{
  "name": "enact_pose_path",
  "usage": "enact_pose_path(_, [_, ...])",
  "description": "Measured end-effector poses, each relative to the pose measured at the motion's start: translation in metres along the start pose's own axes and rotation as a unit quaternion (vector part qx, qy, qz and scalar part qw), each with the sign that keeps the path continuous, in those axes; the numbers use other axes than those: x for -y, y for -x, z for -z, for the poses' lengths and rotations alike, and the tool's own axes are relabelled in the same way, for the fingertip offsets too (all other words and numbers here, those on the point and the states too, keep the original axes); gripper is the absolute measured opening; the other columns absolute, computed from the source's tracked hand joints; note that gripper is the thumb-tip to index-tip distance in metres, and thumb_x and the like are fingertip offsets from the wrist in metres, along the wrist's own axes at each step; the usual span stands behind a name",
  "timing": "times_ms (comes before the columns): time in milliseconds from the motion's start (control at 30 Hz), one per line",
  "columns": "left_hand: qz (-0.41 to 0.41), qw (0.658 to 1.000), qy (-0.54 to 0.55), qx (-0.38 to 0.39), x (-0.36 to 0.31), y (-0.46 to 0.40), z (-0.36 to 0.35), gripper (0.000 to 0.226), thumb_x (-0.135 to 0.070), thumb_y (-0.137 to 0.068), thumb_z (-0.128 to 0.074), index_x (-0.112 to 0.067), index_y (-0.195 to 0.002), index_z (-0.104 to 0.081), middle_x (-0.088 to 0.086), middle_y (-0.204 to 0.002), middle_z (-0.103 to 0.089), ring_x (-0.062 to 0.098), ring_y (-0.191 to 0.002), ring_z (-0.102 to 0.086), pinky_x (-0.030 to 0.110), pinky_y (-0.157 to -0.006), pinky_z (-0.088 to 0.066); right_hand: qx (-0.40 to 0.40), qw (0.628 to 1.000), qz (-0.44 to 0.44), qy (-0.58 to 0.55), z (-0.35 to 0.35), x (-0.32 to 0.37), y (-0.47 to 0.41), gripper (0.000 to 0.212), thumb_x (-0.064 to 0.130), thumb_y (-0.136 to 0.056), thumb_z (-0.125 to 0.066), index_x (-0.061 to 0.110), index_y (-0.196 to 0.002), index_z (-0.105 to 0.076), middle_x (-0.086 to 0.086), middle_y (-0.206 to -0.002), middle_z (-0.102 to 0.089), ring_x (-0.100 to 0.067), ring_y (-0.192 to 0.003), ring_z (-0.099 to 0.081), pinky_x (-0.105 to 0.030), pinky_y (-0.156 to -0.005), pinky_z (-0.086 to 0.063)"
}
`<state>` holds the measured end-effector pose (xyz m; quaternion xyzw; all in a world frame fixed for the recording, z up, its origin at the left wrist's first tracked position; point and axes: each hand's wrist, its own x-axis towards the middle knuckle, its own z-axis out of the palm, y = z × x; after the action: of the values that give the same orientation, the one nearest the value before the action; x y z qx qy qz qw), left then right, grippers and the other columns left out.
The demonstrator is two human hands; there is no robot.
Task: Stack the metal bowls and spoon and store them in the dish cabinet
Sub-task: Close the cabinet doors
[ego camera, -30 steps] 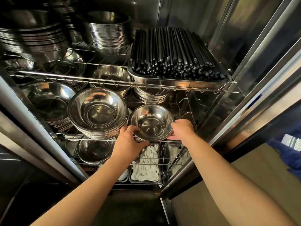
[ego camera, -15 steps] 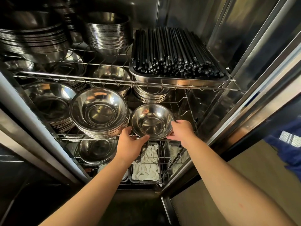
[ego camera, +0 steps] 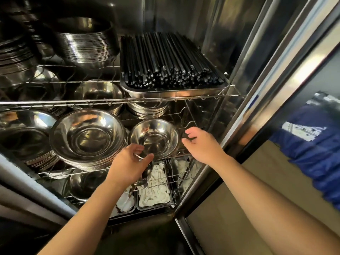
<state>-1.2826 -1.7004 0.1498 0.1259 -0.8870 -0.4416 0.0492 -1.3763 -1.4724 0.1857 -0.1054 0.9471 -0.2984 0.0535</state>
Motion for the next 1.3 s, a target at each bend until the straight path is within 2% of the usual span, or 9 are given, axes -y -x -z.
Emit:
enact_pose_path(167, [-0.158,0.984,-0.061,0.063,-0.044,-0.003,0.009,0.038,-0.040,-0.086,-0.073,-0.018,-0.117,-0.068,-0.008,-0.105,-0.070,0.002,-0.091,-0.065,0.011,-0.079,-0.048,-0.052,0.991,0.064,0.108,0.048,0.006,0.045,0.036,0.043,-0.097,-0.057,0.027,-0.129,-0.060,0.007,-0.123,-0.063,-0.012,-0.108,-0.062,-0.027,-0.080,-0.048])
enact_pose_path(267, [-0.243,0.962,-0.107,0.060,-0.084,0.008,0.004,0.031,-0.039,-0.088,-0.070,-0.021,-0.113,-0.068,-0.009,-0.104,-0.071,0.005,-0.091,-0.066,0.024,-0.084,-0.055,-0.111,0.979,0.096,0.144,0.082,0.007,0.082,0.032,0.040,-0.097,-0.058,0.024,-0.125,-0.063,0.006,-0.116,-0.064,-0.015,-0.106,-0.061,-0.034,-0.082,-0.052])
enact_pose_path(367, [-0.313,0.938,-0.142,0.030,-0.126,0.032,-0.010,0.028,-0.043,-0.087,-0.070,-0.025,-0.109,-0.068,-0.012,-0.098,-0.070,0.005,-0.088,-0.064,0.026,-0.080,-0.054,-0.152,0.969,0.113,0.161,0.117,0.002,0.126,0.027,0.034,-0.096,-0.062,0.019,-0.118,-0.067,0.001,-0.108,-0.066,-0.022,-0.093,-0.063,-0.038,-0.079,-0.052])
enact_pose_path(500, [-0.396,0.903,-0.167,0.016,-0.183,0.082,-0.033,0.025,-0.039,-0.086,-0.072,-0.023,-0.105,-0.070,-0.009,-0.096,-0.071,0.013,-0.090,-0.067,0.036,-0.077,-0.058,-0.226,0.945,0.114,0.205,0.163,-0.010,0.203,0.017,0.033,-0.092,-0.067,0.019,-0.102,-0.071,0.003,-0.095,-0.065,-0.022,-0.079,-0.062,-0.029,-0.061,-0.033])
enact_pose_path(633, [-0.466,0.866,-0.182,-0.016,-0.240,0.150,-0.060,0.020,-0.032,-0.085,-0.073,-0.019,-0.100,-0.071,-0.003,-0.092,-0.071,0.023,-0.086,-0.069,0.042,-0.070,-0.059,-0.257,0.936,0.113,0.213,0.200,-0.029,0.296,0.015,0.033,-0.092,-0.065,0.019,-0.096,-0.068,0.002,-0.093,-0.064,-0.026,-0.086,-0.063,-0.041,-0.070,-0.051])
enact_pose_path(900, [-0.582,0.788,-0.167,-0.109,-0.335,0.309,-0.116,0.016,-0.030,-0.088,-0.062,-0.017,-0.094,-0.069,0.004,-0.086,-0.067,0.032,-0.080,-0.065,0.041,-0.069,-0.051,-0.363,0.892,0.119,0.242,0.254,-0.093,0.479,0.012,0.030,-0.090,-0.069,0.019,-0.089,-0.066,0.004,-0.086,-0.061,-0.020,-0.088,-0.059,-0.041,-0.075,-0.052])
enact_pose_path(1000, [-0.624,0.757,-0.148,-0.128,-0.371,0.368,-0.142,0.017,-0.018,-0.090,-0.065,-0.011,-0.105,-0.067,0.009,-0.098,-0.064,0.035,-0.088,-0.059,0.048,-0.077,-0.049,-0.383,0.886,0.116,0.232,0.273,-0.119,0.543,0.009,0.028,-0.090,-0.069,0.020,-0.091,-0.066,0.006,-0.088,-0.060,-0.019,-0.087,-0.058,-0.042,-0.069,-0.053])
enact_pose_path(1100, [-0.642,0.745,-0.119,-0.136,-0.397,0.413,-0.164,0.037,-0.011,-0.087,-0.067,-0.005,-0.124,-0.062,0.014,-0.117,-0.060,0.034,-0.101,-0.056,0.042,-0.090,-0.046,-0.392,0.885,0.109,0.226,0.290,-0.139,0.581,0.008,0.027,-0.090,-0.067,0.020,-0.094,-0.066,0.007,-0.089,-0.060,-0.015,-0.086,-0.057,-0.035,-0.070,-0.052])
enact_pose_path(1300, [-0.619,0.768,-0.079,-0.144,-0.433,0.458,-0.209,0.066,-0.036,-0.092,-0.061,-0.007,-0.148,-0.040,0.023,-0.147,-0.040,0.035,-0.135,-0.042,0.046,-0.105,-0.043,-0.396,0.891,0.025,0.220,0.309,-0.182,0.602,0.023,0.030,-0.087,-0.067,0.025,-0.109,-0.061,0.007,-0.102,-0.061,-0.012,-0.095,-0.057,-0.022,-0.071,-0.042])
